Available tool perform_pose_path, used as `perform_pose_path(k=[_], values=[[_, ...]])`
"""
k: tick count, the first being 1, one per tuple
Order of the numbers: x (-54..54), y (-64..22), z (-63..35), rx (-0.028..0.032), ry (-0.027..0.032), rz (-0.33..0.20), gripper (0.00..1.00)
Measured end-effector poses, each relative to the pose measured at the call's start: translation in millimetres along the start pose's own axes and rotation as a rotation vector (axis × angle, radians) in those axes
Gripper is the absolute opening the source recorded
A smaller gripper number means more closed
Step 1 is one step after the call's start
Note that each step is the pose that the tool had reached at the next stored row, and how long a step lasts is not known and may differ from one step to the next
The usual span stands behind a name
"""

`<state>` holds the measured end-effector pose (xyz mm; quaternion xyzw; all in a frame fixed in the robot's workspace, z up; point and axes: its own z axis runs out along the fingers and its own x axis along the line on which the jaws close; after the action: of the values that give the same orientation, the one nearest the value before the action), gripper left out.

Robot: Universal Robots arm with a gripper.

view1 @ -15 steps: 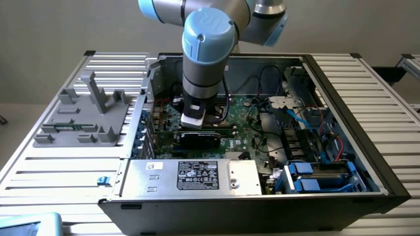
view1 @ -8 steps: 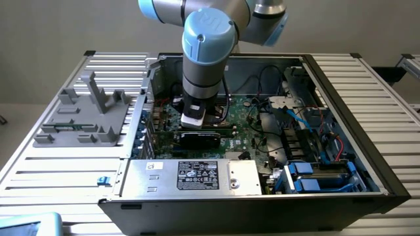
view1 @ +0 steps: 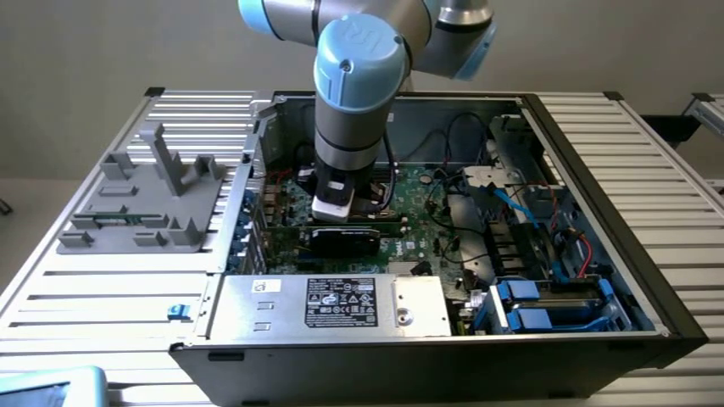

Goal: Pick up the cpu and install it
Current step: 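Install the second cpu locking lever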

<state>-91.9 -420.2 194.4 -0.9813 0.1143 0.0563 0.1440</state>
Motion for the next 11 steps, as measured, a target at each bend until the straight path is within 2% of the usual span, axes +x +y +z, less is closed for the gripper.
perform_pose_path(k=[11], values=[[0.1, 0.0, 1.0, 0.0003, 0.0005, 0.002, 0.12]])
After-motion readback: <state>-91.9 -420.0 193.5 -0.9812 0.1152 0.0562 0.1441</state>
